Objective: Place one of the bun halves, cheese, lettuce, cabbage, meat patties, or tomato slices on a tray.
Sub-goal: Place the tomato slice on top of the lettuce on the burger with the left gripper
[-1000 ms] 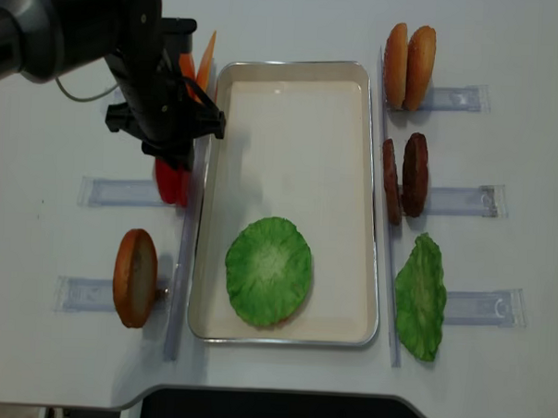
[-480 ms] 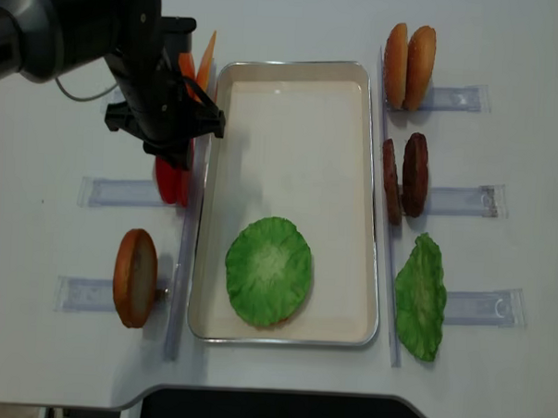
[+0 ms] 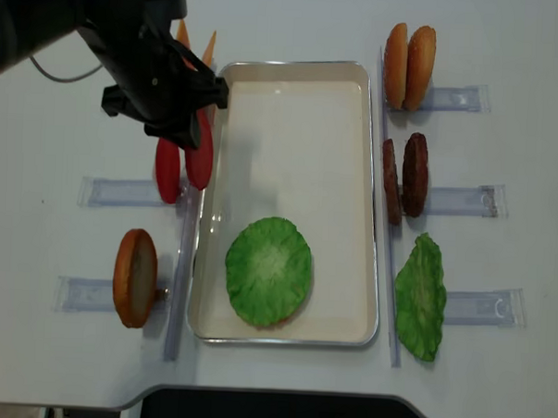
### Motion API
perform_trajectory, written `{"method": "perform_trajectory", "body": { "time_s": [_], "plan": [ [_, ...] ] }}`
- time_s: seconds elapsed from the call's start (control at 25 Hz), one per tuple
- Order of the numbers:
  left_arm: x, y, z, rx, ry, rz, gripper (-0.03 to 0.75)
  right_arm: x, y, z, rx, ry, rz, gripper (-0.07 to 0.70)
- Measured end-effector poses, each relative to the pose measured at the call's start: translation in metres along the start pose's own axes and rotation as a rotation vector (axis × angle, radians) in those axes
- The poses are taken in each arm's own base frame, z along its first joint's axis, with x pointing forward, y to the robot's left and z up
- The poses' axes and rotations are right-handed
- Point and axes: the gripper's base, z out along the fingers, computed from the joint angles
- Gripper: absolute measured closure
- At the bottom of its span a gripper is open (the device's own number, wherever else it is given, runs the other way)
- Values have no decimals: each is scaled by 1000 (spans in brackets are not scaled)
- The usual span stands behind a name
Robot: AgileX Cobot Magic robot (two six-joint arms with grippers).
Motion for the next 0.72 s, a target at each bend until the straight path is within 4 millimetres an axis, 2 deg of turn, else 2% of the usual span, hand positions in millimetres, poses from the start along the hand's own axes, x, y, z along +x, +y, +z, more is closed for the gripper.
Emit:
{"method": "perform_trajectory", "body": {
  "time_s": [0.4, 0.48, 0.72],
  "plan": [
    [14, -23, -29, 285, 13, 140, 649, 0, 0, 0, 0, 0, 0, 218],
    [19, -27, -27, 356, 29, 174, 649, 0, 0, 0, 0, 0, 0, 218],
    [40, -31, -4, 491, 69, 228, 649, 0, 0, 0, 0, 0, 0, 218]
  ]
}}
